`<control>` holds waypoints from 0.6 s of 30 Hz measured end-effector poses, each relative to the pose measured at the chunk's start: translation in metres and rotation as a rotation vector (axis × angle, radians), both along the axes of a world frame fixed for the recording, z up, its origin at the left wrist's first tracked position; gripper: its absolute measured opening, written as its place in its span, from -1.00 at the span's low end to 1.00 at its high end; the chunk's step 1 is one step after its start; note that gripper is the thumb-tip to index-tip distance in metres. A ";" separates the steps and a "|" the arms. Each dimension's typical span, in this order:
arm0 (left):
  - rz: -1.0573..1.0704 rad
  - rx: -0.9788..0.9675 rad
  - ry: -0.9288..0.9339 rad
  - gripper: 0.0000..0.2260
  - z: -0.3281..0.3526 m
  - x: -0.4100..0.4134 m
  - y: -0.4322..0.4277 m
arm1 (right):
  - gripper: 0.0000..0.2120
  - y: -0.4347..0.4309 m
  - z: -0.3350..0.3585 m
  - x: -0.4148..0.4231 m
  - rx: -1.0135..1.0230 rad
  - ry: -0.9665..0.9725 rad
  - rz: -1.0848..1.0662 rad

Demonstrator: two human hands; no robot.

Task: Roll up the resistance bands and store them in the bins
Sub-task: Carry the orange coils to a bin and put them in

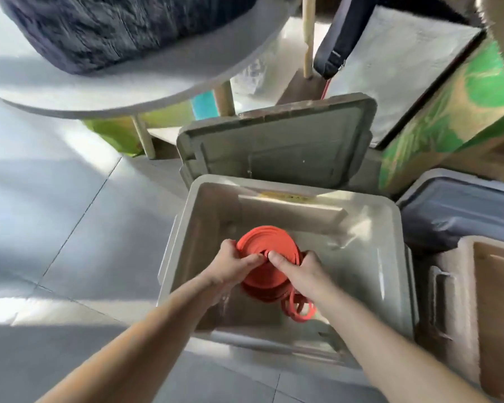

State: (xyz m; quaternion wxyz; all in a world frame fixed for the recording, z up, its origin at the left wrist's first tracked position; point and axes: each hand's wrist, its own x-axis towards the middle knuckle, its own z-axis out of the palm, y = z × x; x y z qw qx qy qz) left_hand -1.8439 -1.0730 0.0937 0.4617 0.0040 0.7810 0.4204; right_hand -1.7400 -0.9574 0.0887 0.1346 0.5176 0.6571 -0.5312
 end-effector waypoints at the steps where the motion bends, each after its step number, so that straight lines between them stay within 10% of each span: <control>1: -0.014 -0.031 -0.002 -0.52 -0.015 -0.008 0.003 | -0.36 0.003 -0.018 -0.008 -0.011 -0.003 0.040; 18: -0.316 -0.357 0.291 -0.68 -0.063 -0.026 0.020 | -0.21 0.029 -0.059 -0.010 0.366 -0.178 0.661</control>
